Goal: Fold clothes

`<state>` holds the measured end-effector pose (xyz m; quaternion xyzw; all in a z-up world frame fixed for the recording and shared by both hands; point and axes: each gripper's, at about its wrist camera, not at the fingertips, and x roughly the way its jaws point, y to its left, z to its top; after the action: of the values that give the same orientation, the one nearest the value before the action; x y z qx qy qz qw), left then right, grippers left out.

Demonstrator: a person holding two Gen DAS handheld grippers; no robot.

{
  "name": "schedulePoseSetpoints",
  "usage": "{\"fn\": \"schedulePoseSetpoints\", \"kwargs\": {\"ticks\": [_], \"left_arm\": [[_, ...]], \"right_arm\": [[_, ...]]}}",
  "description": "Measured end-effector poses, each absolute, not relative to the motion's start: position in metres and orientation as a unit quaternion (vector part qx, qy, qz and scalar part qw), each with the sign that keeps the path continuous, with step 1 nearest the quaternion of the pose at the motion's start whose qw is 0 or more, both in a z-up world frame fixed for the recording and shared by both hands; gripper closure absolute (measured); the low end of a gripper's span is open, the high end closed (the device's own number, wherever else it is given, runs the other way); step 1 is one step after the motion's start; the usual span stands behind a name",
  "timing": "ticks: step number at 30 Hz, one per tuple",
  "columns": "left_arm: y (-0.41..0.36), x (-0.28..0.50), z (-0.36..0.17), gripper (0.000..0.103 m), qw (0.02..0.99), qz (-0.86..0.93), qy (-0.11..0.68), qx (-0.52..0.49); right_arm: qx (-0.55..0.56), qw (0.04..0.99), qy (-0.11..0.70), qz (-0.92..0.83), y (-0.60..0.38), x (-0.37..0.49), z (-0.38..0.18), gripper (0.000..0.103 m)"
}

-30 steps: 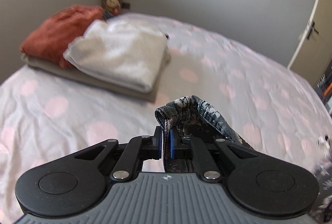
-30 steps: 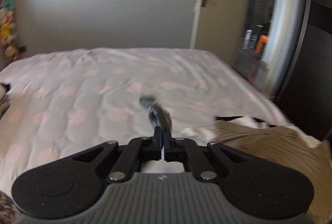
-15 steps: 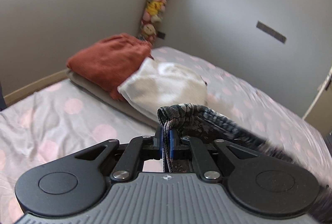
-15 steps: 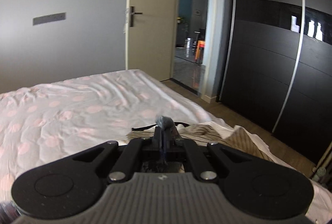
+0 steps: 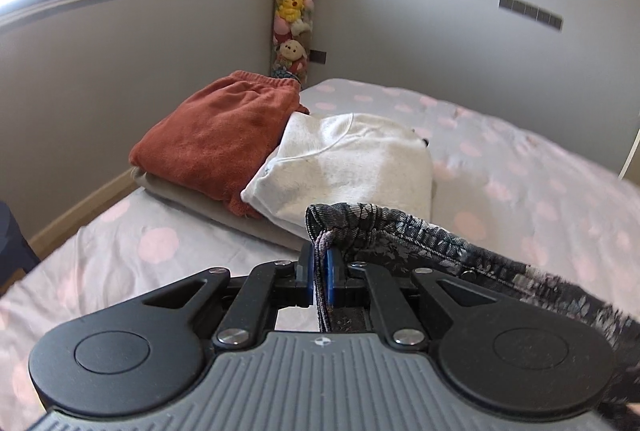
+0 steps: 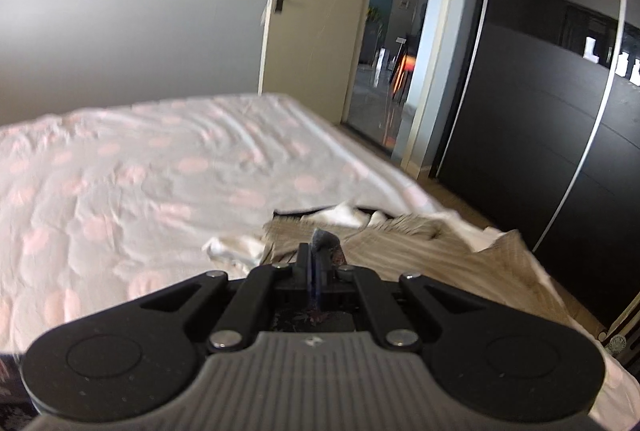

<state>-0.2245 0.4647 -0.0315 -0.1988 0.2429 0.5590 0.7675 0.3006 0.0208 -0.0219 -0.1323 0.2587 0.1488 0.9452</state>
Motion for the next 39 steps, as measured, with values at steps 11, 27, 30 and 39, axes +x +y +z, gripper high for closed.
{"fn": "schedulePoseSetpoints", "kwargs": {"ticks": [11, 27, 30, 39], "left_arm": [[0.523, -0.102, -0.047, 0.098, 0.776, 0.541, 0.308, -0.1], [0.563, -0.043, -0.096, 0.092, 0.775, 0.509, 0.371, -0.05], [0.557, -0.045, -0.088, 0.088, 0.786, 0.493, 0.37, -0.05], [0.516, -0.082, -0.041, 0.072, 0.813, 0.473, 0.332, -0.066]], "right_arm": [[-0.198, 0.928, 0.281, 0.142, 0.116, 0.393, -0.083, 0.101], [-0.19, 0.908, 0.333, 0.17, 0.18, 0.46, -0.146, 0.056], [-0.177, 0.918, 0.308, 0.174, 0.172, 0.451, -0.128, 0.035], [-0.115, 0.91, 0.334, 0.217, 0.138, 0.393, -0.095, 0.033]]}}
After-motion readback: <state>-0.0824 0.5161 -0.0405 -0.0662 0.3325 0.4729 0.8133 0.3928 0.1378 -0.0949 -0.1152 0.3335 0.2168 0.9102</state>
